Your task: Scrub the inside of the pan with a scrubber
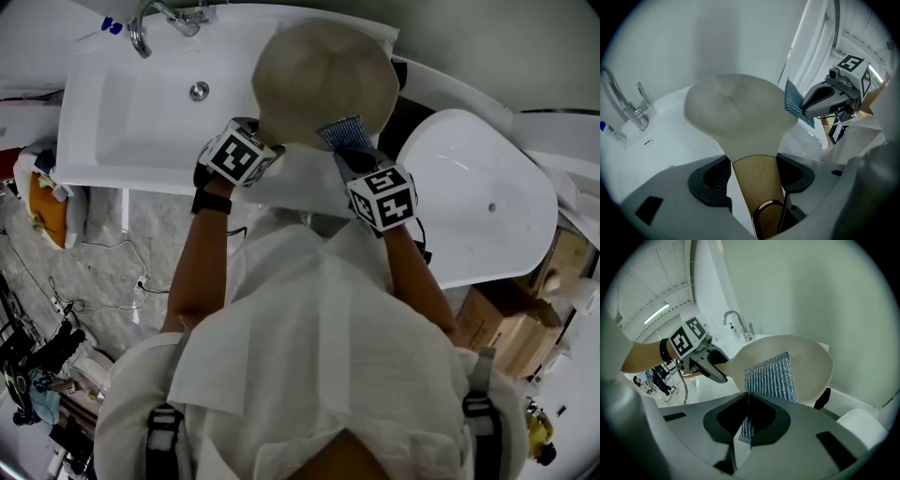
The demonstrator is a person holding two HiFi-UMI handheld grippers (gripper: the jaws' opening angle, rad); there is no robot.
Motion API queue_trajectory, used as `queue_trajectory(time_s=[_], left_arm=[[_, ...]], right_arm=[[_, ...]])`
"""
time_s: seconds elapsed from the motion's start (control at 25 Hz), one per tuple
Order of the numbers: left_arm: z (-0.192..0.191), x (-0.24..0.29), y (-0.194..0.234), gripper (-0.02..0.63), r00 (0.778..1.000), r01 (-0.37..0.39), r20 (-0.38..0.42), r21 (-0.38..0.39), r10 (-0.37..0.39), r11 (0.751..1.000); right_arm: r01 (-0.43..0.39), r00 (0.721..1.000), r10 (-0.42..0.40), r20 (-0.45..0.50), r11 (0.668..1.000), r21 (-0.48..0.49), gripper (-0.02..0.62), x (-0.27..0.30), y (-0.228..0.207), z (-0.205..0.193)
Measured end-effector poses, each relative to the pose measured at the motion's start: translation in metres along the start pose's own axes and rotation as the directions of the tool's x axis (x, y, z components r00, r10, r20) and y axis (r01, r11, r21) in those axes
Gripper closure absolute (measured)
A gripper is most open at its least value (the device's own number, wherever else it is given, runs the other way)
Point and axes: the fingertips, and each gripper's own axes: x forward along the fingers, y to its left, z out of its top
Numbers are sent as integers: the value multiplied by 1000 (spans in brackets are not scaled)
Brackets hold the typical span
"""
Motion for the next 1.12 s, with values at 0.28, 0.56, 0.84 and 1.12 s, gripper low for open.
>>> queue_trajectory(time_s=[0.28,0.56,0.84,1.12], left_arm=[[-1,-1,-1,307,1000,2,-5,-2,-2,1000],[-1,-1,-1,308,1000,7,-7,-2,-7,1000],[0,-1,-2,310,1000,11,-8,-1,-11,1000],[0,1,-1,311,1000,16,-10,-2,-16,1000]], right_arm=[[93,996,-93,7,993,67,578,-19,-50,-6],[209,978,-210,-4,974,86,578,-33,-111,-1],[260,965,-259,-30,965,25,578,-27,-151,19],[302,953,-302,-34,953,-5,578,-12,-196,47]])
